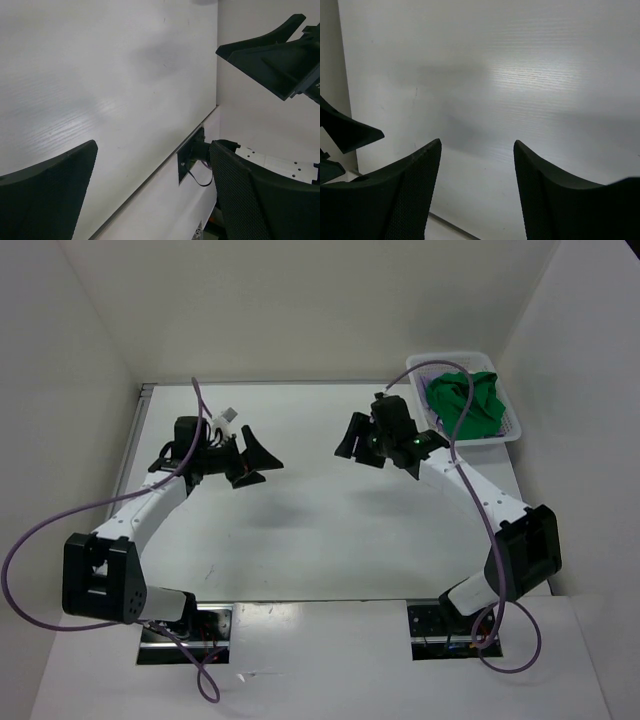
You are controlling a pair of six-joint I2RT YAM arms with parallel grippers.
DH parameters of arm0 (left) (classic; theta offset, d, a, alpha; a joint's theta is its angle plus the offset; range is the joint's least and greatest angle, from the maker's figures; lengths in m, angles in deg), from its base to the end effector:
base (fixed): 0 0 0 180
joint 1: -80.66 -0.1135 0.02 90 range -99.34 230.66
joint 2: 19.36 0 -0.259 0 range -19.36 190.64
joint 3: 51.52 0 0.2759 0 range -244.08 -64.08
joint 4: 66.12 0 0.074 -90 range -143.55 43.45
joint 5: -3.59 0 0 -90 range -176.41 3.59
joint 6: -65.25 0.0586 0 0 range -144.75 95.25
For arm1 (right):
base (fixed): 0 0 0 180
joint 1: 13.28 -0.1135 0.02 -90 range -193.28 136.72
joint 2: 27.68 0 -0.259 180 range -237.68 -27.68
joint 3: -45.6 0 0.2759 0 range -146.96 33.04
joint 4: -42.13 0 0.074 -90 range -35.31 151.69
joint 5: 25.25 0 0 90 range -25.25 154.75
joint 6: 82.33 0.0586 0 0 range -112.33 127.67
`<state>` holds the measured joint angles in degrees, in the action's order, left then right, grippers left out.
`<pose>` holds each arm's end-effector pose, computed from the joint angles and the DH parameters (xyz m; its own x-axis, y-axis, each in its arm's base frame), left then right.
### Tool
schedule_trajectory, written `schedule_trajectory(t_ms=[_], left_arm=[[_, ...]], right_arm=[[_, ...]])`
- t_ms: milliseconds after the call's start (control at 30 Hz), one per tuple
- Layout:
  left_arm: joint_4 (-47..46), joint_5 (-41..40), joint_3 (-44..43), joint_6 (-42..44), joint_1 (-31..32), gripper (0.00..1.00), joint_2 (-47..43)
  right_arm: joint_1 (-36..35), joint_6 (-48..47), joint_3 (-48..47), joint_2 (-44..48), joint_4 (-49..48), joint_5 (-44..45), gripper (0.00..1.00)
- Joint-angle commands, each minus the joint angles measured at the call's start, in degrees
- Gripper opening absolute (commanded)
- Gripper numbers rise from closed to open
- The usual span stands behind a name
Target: Fold and stack the t-shirts
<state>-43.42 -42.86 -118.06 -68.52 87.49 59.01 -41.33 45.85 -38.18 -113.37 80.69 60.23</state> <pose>0.3266 -0.0798 0.2446 -0.8559 -0.4024 -0.3247 0.0799 0.5175 -0.8519 0.3306 0.1814 0.2766 -0.7727 0.2865 -0.5664 -0.0560 0.8581 0.5105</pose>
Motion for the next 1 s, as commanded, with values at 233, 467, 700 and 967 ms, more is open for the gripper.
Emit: schedule_trajectory(t_ms=[233,467,700,967], left_arm=[[-0.65,-0.4,0.36,2.63,-0.33,0.47,-2.87],[3.05,-2.59,-2.79,6.94,-0.33,0.09,-1.29],[4.19,-3.65,-0.43,8.78,-0.33,0.31,-3.74],[4.72,-3.65,-0.43,9.93,1.96,0.6,-3.75]], right_arm=[[4.4,-3.8,-5.76,-1.13,2.48,-1.53,0.4],[10.55,-5.21,-20.07,-8.51,7.21,8.37,0.02],[26.09,-7.59,-40.38,-19.41,12.75,15.58,0.13],[32.18,-12.67,-51.38,-30.49,15.84,22.19,0.66]])
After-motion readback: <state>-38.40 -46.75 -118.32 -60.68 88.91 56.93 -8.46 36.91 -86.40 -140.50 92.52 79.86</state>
